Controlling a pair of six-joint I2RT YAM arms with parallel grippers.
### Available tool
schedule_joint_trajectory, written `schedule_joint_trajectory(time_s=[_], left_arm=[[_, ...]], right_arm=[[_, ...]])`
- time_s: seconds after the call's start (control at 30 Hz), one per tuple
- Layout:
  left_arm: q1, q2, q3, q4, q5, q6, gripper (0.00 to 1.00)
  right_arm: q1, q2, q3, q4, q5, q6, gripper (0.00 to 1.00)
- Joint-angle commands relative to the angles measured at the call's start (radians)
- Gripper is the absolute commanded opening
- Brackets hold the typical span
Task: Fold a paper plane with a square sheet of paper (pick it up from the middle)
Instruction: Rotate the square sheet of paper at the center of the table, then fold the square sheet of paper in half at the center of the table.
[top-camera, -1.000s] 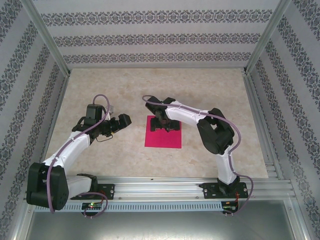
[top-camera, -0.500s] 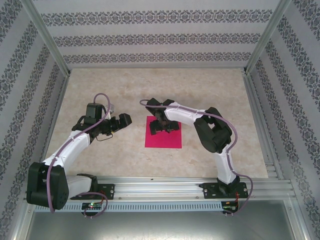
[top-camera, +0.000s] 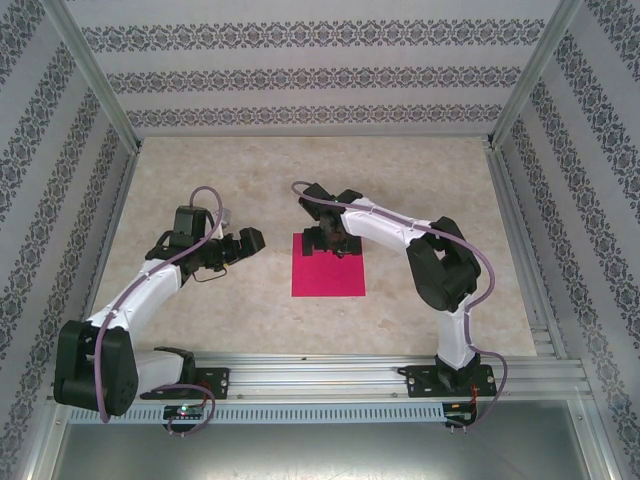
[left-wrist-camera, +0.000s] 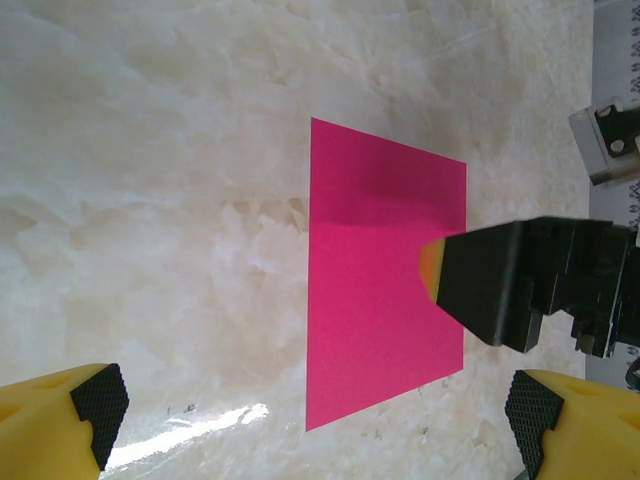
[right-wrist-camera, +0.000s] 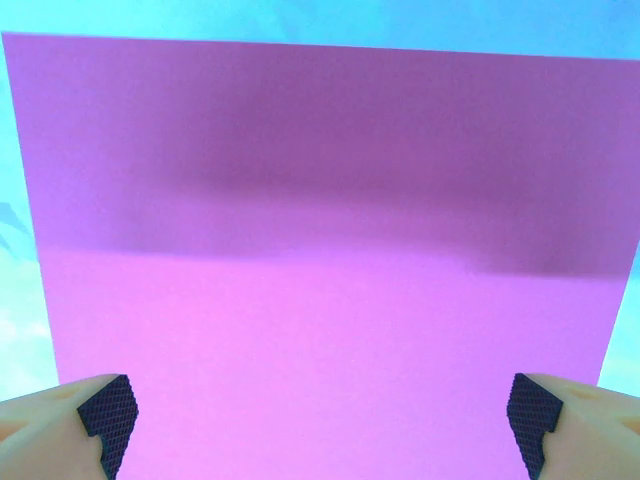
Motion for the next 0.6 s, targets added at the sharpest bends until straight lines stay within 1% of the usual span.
schedule_joint_trajectory(time_s=[0.0, 0.13, 0.33, 0.57], left_arm=[[-0.017, 0.022, 0.037, -0.005, 0.025, 0.015, 1.0], [-0.025, 0.042, 0.046, 0.01, 0.04, 0.011, 1.0], [-0.029, 0.044, 0.06, -0.014, 0.047, 0.029, 1.0], [-0.029, -0.023, 0.05, -0.025, 0.047, 0.039, 1.0]], right_arm=[[0.002, 0.024, -0.018, 0.014, -0.015, 0.13, 0.98], [0.013, 0.086, 0.032, -0.023, -0.003, 0.114, 0.97], [0.024, 0.139, 0.013, -0.014, -0.011, 0.056, 0.98], [0.044, 0.193, 0.01, -0.033, -0.015, 0.019, 0.97]])
